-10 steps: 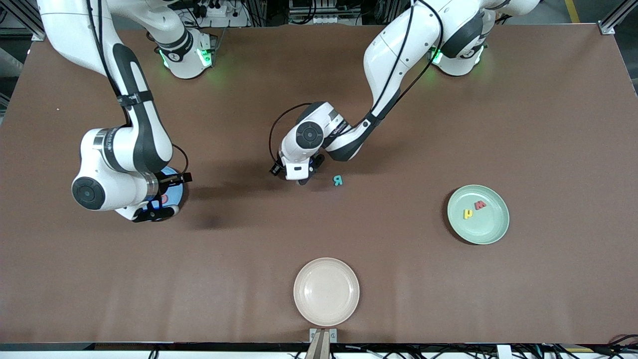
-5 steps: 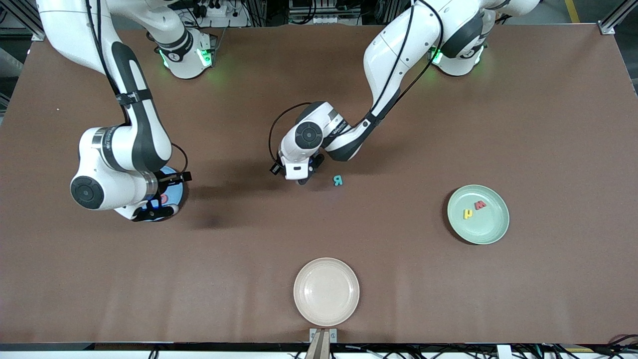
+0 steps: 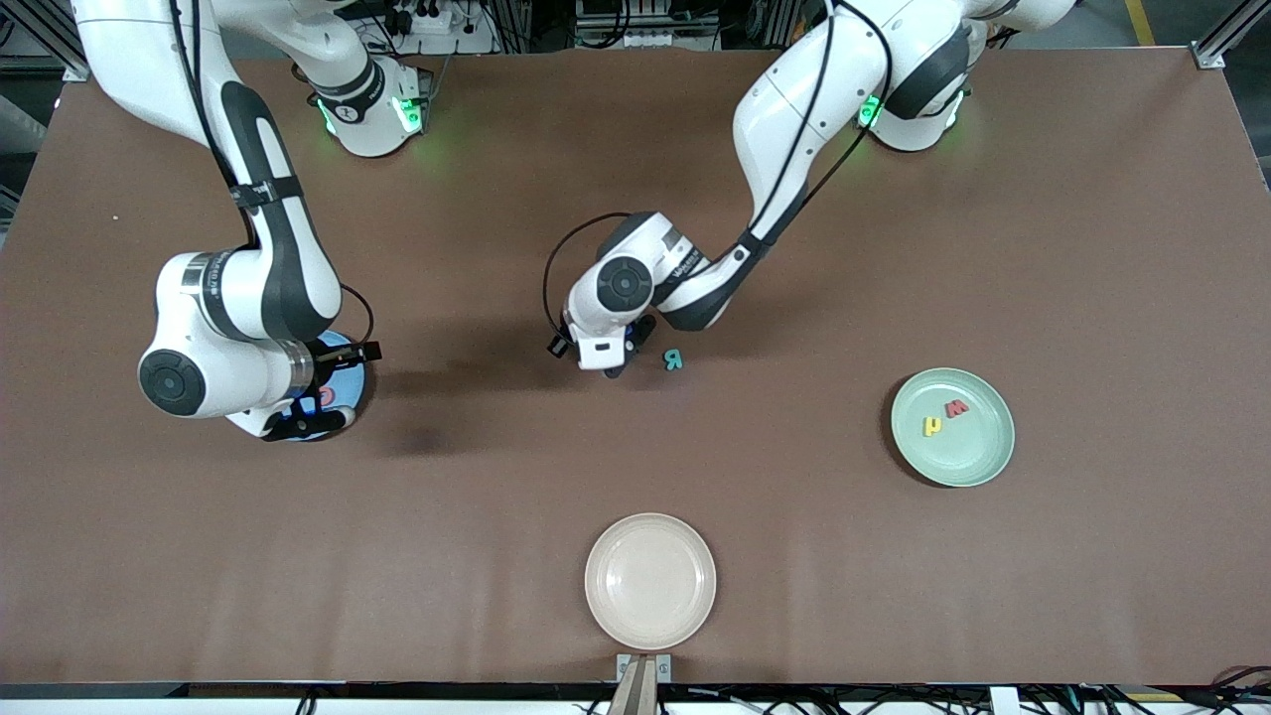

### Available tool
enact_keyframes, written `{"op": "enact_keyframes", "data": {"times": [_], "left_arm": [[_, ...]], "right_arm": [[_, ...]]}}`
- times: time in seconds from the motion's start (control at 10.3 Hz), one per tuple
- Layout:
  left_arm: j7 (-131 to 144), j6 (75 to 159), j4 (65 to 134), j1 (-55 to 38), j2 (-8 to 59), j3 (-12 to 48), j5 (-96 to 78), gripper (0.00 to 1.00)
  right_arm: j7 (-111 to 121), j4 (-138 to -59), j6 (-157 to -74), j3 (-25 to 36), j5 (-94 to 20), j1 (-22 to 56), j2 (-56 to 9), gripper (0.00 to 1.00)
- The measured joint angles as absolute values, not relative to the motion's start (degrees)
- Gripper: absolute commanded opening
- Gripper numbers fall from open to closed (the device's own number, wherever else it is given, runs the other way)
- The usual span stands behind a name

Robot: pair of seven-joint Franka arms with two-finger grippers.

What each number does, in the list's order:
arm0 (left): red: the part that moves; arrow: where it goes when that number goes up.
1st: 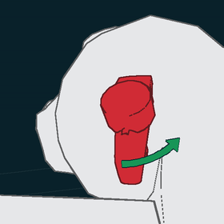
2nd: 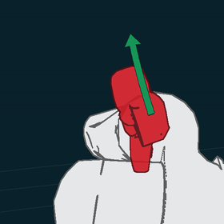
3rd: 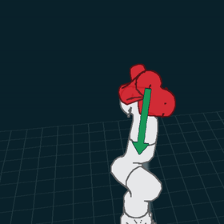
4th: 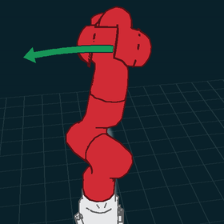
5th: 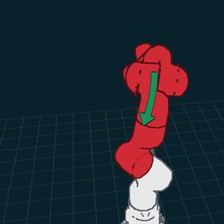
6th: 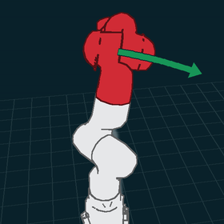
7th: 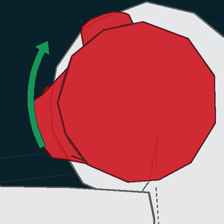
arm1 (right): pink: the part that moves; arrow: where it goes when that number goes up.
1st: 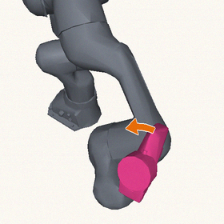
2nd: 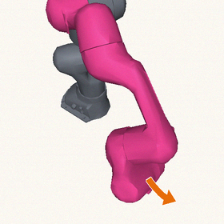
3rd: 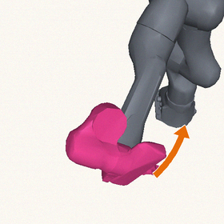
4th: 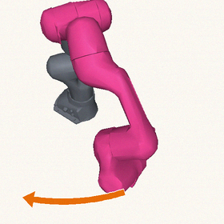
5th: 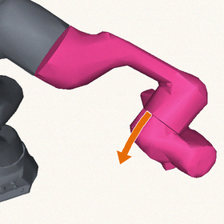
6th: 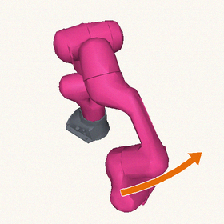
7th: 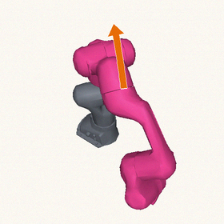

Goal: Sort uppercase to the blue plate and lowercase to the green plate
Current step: 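Grasp the blue E with the left gripper and lift it, then place the blue E on the green plate while the right gripper reaches b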

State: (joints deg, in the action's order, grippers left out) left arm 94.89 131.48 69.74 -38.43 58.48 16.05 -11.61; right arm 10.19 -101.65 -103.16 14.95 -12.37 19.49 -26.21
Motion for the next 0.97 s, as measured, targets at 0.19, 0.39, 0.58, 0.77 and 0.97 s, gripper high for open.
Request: {"op": "enact_keyframes", "data": {"times": [0.19,0.39,0.58,0.77,0.97], "left_arm": [[90.59,122.79,68.52,-34.03,55.71,16.19,-11.61,0.0],[83.2,113.36,68.23,-29.0,51.24,16.18,-11.61,0.0],[75.08,106.77,68.27,-24.42,47.86,16.08,-11.13,0.0],[61.95,99.3,68.6,-18.8,46.67,15.87,-7.98,0.0],[48.51,94.82,69.15,-12.7,46.57,15.97,-0.34,0.0]], "right_arm": [[10.19,-101.64,-102.98,14.96,-12.37,19.48,-26.13,0.78],[10.19,-101.64,-102.92,14.97,-12.37,19.48,-26.11,0.78],[10.19,-101.64,-102.92,15.02,-12.37,19.46,-25.99,0.78],[10.19,-101.61,-102.36,15.2,-12.37,19.37,-25.75,0.78],[10.19,-101.46,-101.75,15.35,-12.35,19.26,-25.13,0.78]]}}
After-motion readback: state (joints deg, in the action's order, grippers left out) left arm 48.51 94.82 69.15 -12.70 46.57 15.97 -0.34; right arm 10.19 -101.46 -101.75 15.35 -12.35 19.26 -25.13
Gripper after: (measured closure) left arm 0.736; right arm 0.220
